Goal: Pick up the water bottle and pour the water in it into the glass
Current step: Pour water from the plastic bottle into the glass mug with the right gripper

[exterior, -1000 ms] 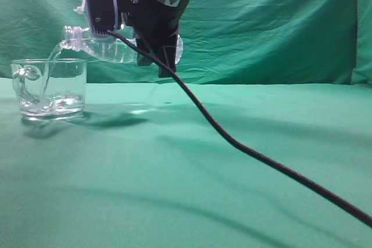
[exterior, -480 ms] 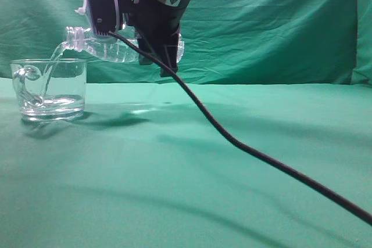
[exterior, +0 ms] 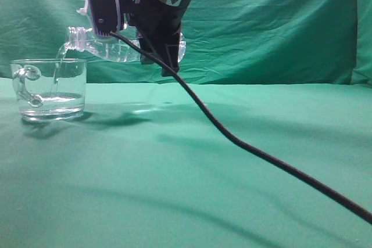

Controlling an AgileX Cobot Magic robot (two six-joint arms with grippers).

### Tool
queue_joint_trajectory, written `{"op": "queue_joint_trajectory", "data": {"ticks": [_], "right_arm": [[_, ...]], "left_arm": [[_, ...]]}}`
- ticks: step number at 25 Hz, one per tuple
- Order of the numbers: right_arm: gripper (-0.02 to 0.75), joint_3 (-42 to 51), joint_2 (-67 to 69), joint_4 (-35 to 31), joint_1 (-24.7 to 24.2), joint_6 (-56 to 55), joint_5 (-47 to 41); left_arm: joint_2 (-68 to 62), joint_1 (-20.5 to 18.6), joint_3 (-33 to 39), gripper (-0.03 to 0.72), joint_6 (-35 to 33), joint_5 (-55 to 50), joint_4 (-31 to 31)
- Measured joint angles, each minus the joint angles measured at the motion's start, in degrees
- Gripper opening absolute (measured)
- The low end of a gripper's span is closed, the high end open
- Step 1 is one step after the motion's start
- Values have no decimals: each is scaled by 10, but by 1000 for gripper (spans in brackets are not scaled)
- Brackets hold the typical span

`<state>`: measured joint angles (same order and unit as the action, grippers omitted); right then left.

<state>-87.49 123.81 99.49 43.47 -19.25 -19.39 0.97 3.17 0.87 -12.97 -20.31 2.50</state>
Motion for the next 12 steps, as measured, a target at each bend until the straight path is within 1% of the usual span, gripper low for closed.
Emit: {"op": "queue_joint_trajectory", "data": {"ticks": [3,4,12], "right_arm": [[313,0,0,0,0,0,0],[273,0,0,0,0,0,0],[278,0,0,0,0,0,0]], "left_arm": [[0,0,0,0,0,0,0],[0,0,0,0,0,0,0],[0,0,0,0,0,0,0]]}}
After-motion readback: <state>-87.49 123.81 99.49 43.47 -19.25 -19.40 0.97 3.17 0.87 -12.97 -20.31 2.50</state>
